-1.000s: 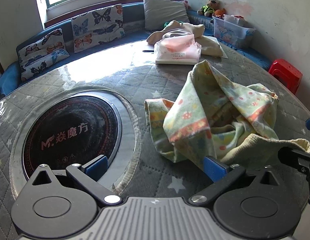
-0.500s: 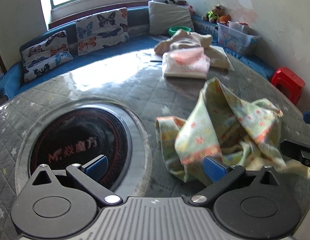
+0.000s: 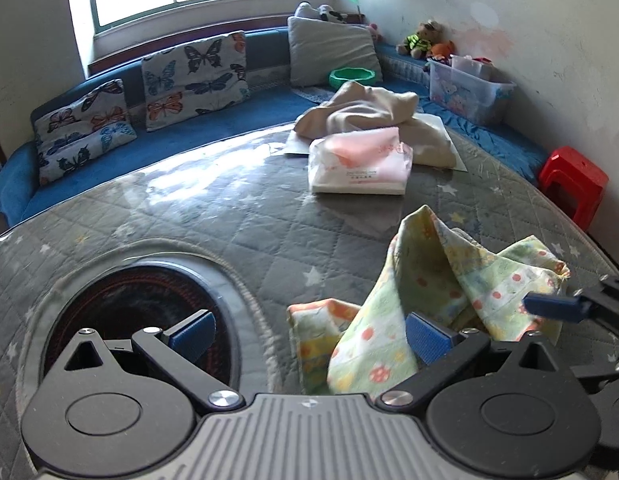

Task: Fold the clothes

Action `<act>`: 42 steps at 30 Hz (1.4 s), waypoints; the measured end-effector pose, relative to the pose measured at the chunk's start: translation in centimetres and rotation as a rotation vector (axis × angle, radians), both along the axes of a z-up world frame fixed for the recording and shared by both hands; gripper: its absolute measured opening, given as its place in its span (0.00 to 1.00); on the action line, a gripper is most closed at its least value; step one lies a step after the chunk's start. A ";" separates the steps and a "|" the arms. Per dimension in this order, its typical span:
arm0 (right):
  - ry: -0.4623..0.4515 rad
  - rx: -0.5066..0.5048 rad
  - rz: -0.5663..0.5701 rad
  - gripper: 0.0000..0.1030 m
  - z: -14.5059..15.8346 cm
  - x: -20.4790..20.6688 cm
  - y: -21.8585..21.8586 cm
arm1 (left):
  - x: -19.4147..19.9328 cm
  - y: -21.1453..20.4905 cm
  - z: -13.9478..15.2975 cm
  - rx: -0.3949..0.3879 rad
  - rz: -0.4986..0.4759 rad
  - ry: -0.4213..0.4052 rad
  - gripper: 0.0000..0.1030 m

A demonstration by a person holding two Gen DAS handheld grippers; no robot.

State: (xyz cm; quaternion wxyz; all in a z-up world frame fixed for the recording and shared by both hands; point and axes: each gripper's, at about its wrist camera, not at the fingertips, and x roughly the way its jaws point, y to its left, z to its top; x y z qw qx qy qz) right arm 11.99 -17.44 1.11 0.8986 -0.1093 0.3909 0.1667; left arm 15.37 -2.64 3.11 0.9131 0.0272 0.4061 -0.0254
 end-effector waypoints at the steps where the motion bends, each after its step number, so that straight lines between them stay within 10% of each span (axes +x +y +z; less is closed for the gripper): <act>1: 0.009 -0.006 -0.003 0.43 -0.4 0.2 0.0 | 0.3 -0.1 -0.3 -0.003 -0.006 0.006 0.96; 13: 0.007 -0.017 -0.018 0.08 -0.2 -1.8 -2.4 | -0.6 0.2 -1.6 -0.086 -0.110 0.037 0.23; 18: -0.013 -0.016 -0.036 0.04 0.6 -3.8 -3.7 | -2.1 0.6 -1.1 -0.100 -0.148 0.017 0.11; 27: 0.000 -0.026 -0.044 0.03 2.0 -7.1 -6.2 | -4.7 1.6 -0.7 -0.110 -0.175 0.001 0.07; 36: -0.061 -0.036 0.024 0.47 1.8 -1.7 -1.9 | -5.1 1.8 -0.6 -0.112 -0.176 0.003 0.09; 42: -0.001 -0.074 0.030 0.41 -0.7 1.7 0.0 | -4.6 1.1 0.7 -0.088 -0.176 -0.034 0.55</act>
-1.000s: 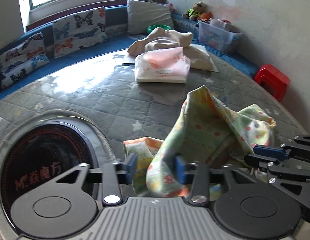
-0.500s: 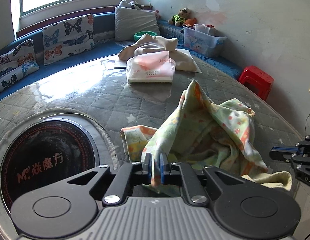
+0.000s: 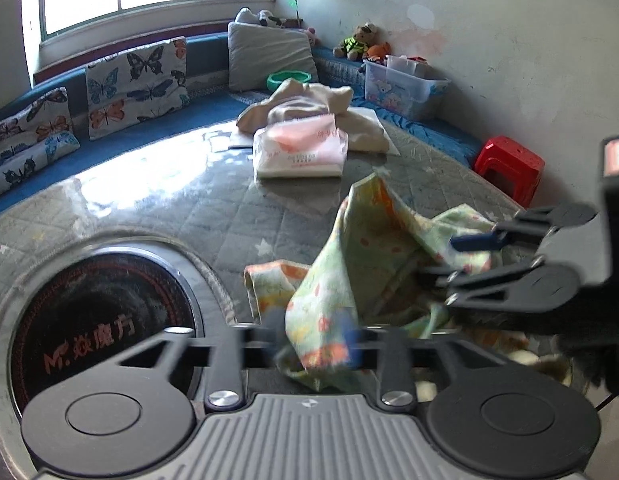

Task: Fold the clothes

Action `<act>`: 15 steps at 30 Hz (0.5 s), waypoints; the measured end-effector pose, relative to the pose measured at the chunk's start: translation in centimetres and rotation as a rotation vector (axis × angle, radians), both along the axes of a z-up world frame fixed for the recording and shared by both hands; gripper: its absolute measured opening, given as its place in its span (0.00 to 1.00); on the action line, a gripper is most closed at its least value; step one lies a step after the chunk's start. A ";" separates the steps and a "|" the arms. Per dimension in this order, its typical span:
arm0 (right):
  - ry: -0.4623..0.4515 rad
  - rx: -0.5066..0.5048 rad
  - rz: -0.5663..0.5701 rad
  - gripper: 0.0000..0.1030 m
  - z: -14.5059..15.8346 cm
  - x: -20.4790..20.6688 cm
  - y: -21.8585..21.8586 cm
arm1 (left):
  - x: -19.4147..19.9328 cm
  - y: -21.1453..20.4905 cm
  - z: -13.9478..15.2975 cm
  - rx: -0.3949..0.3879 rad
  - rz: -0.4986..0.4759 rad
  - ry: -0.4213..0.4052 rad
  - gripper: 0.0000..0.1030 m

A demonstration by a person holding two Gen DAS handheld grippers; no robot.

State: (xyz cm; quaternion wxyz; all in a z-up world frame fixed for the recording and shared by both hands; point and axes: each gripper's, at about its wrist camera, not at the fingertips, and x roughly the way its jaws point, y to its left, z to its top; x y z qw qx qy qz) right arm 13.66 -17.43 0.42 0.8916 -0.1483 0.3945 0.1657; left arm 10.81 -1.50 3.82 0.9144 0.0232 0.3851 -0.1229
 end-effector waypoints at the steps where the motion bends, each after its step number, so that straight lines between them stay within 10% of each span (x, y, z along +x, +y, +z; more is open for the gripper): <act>1: 0.002 -0.007 -0.011 0.27 -0.4 0.0 0.0 | 0.3 -0.3 0.1 0.005 -0.002 -0.002 0.57; 5: -0.035 -0.011 -0.036 0.05 -0.1 -1.3 -1.5 | 1.5 -1.3 -0.5 0.020 -0.019 0.012 0.56; 15: -0.148 0.001 -0.165 0.02 4.1 -7.9 -8.2 | 2.0 -0.8 -2.6 0.009 -0.014 0.056 0.28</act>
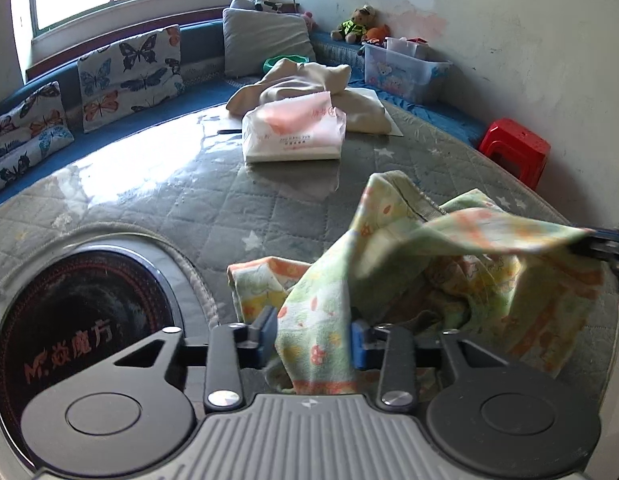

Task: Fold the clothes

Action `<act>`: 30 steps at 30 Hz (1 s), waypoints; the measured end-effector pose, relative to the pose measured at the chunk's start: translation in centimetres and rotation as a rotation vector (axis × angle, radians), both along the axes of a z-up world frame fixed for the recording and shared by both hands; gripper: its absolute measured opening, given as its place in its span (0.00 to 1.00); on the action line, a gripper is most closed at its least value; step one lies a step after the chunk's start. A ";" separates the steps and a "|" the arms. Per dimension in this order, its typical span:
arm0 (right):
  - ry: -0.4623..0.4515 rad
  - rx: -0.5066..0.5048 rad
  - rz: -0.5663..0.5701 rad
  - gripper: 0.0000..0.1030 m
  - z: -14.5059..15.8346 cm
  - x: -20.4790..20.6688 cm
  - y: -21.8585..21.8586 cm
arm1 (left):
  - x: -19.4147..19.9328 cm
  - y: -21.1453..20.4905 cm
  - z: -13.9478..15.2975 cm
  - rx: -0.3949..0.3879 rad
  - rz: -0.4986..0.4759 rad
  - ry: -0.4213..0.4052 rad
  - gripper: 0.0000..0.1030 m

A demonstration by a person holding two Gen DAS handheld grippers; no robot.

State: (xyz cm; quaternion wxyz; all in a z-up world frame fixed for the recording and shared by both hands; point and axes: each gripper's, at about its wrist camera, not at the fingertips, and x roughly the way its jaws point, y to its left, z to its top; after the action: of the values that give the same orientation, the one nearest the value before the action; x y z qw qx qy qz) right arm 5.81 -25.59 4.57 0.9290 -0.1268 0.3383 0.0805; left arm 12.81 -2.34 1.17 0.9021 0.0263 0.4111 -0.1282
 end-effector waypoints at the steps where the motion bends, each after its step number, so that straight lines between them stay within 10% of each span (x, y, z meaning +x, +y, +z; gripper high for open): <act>1: 0.001 0.006 -0.017 0.02 0.2 -0.6 -0.6 | -0.2 0.1 0.0 -0.004 -0.003 -0.001 0.20; 9: 0.097 0.027 -0.095 0.06 -0.6 -3.9 -3.9 | -2.7 1.8 0.5 -0.013 -0.014 -0.021 0.03; 18: 0.068 0.009 0.084 0.36 1.2 -6.1 -0.7 | -5.7 4.0 1.1 0.001 -0.006 -0.024 0.02; 27: 0.148 0.087 0.319 0.40 -2.7 -3.0 6.5 | -4.9 1.2 1.6 0.055 -0.040 -0.062 0.47; 30: 0.169 0.090 0.358 0.43 -4.2 -2.2 8.6 | -3.9 1.0 1.0 0.050 -0.025 -0.043 0.48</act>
State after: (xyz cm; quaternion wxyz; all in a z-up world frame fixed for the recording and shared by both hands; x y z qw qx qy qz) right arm 3.57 -17.02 0.36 0.8728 -0.1359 0.3834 0.2696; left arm 8.86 -1.35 2.14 0.9082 0.0566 0.3943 -0.1287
